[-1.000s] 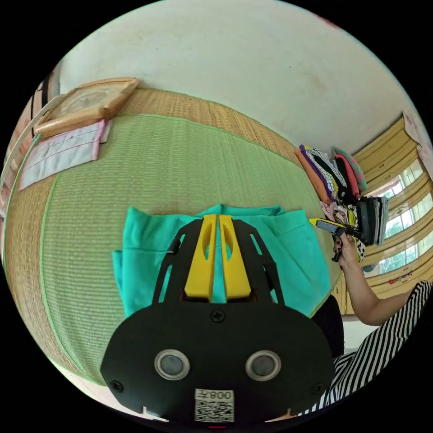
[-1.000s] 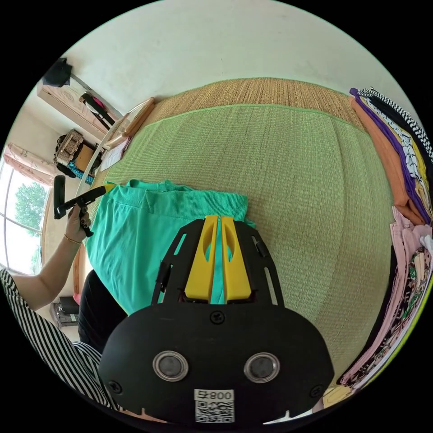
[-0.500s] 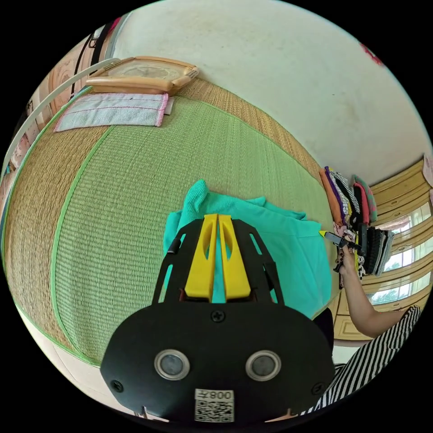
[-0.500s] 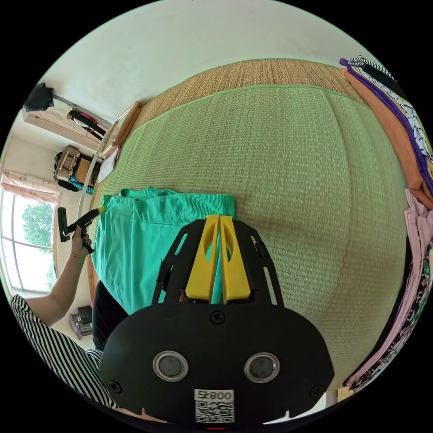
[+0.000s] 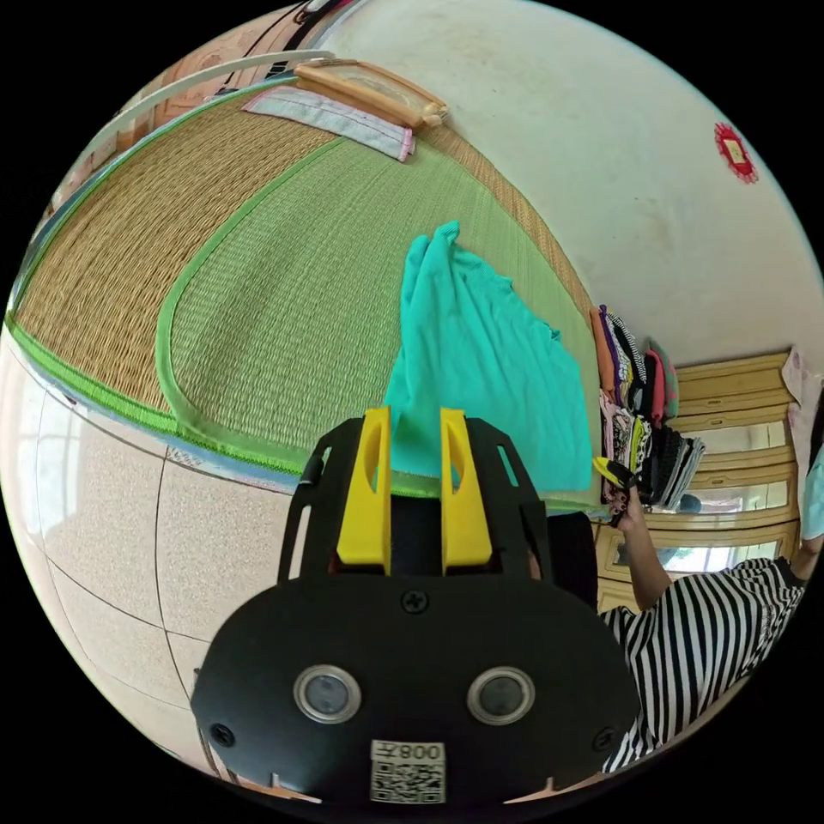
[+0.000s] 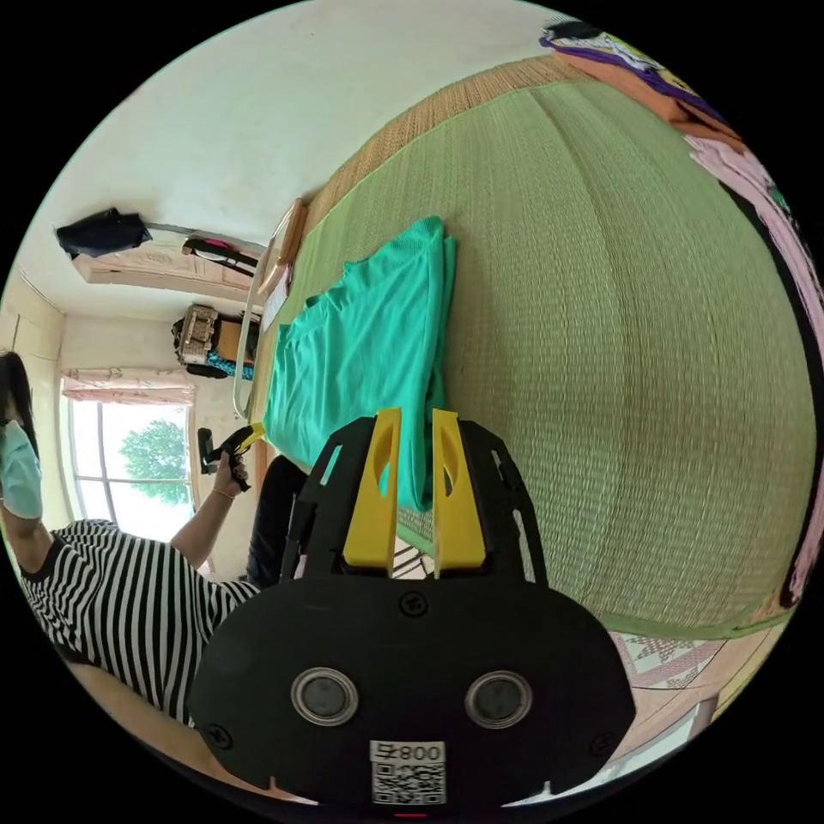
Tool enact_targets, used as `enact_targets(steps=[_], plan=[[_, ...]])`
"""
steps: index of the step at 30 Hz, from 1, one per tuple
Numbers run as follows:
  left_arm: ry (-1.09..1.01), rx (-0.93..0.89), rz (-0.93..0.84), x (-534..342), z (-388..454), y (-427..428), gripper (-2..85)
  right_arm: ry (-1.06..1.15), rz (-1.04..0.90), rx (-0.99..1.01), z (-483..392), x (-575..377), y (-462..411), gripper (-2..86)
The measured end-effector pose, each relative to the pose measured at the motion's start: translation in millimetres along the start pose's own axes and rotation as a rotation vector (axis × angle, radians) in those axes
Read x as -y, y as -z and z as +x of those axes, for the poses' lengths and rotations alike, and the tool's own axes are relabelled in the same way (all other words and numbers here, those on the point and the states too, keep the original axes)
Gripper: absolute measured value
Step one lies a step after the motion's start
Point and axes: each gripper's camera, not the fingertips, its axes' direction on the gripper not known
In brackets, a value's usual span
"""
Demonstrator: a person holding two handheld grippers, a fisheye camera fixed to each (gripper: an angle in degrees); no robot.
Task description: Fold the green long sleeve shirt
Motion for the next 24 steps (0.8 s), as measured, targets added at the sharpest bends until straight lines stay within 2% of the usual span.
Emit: enact_targets(steps=[4, 13, 18, 24], plan=[[0.009, -0.004, -0.037, -18, -20, 9, 8.9, -0.039, 0.007, 0.059, 15, -50, 11, 7.6], [0.027, -0.037, -0.049, -35, -34, 38, 3.0, -0.015, 0.038, 0.093, 15, -83, 23, 8.2], [0.039, -0.062, -0.038, -45, -34, 60, 1.9, -0.006, 0.028, 0.058, 10, -91, 24, 7.7], [0.03, -0.063, -0.052, -49, -22, 83, 1.5, -0.001, -0.028, -0.008, 2, -99, 17, 2.7]])
